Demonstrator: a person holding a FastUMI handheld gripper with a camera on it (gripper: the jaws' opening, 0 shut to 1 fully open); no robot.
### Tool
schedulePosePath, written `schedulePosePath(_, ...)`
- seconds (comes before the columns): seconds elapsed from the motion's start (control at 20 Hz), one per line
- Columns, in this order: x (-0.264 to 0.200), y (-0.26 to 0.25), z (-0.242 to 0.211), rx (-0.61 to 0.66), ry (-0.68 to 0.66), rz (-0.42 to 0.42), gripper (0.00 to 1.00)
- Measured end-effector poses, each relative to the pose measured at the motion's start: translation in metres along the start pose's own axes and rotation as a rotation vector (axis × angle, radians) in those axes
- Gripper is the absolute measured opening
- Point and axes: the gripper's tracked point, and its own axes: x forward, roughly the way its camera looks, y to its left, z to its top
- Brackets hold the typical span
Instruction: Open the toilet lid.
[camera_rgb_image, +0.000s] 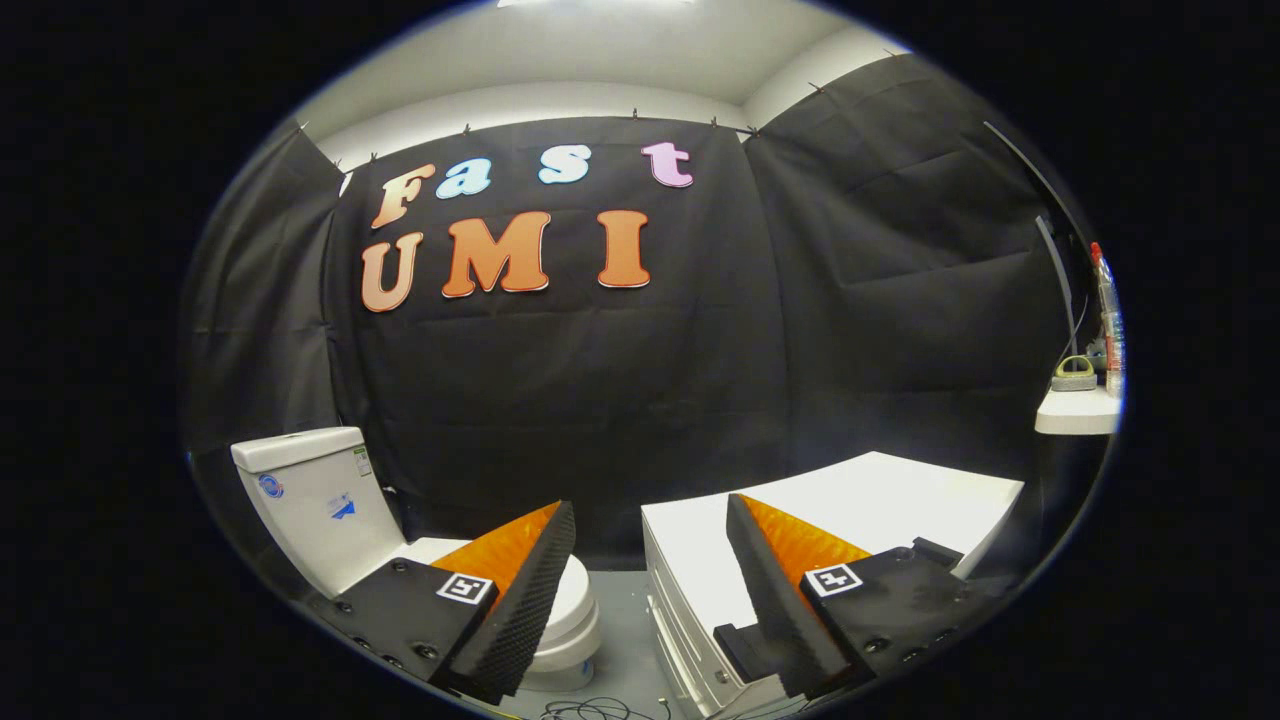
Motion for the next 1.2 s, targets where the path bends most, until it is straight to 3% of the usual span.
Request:
schedulePosePath(0.9,-0.002,0.011,-0.007,0.028,0.05,0.01,0.98)
schedulePosePath(1.2,-0.009,0.061,-0.014,-0.017,0.076,0.093,0.98)
